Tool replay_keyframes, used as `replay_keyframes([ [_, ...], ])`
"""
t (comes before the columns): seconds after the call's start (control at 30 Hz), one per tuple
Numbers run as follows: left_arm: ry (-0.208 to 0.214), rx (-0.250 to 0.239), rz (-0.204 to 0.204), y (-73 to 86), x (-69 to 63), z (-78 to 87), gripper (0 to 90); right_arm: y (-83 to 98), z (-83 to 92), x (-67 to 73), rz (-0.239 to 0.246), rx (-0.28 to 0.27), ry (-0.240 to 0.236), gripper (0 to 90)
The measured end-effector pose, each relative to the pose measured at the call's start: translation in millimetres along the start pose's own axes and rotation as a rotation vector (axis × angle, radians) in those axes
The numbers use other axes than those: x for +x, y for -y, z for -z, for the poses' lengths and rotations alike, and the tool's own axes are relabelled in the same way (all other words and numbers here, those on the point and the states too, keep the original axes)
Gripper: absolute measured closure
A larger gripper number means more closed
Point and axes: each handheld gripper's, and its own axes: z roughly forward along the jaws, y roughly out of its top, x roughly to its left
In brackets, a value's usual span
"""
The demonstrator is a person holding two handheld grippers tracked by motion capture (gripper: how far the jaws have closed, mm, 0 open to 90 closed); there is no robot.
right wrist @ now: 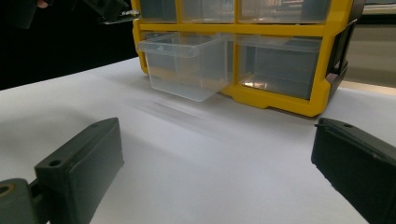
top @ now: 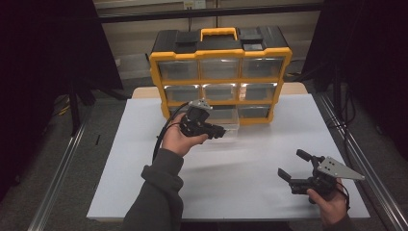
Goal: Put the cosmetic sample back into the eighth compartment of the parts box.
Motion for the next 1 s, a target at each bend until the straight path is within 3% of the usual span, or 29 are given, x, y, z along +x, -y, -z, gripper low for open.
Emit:
replay_keyframes([
  [0.4,-0.029,0.009,0.012,-4.9,5.3,2.2,81.2,0.0,0.2,0.0,0.001,0.000,-0.001,1.4],
  [1.0,-0.027,-0.005,0.005,-14.0,7.5,4.1,81.3,-0.2,0.7,0.2,0.009,0.003,-0.010,1.5],
])
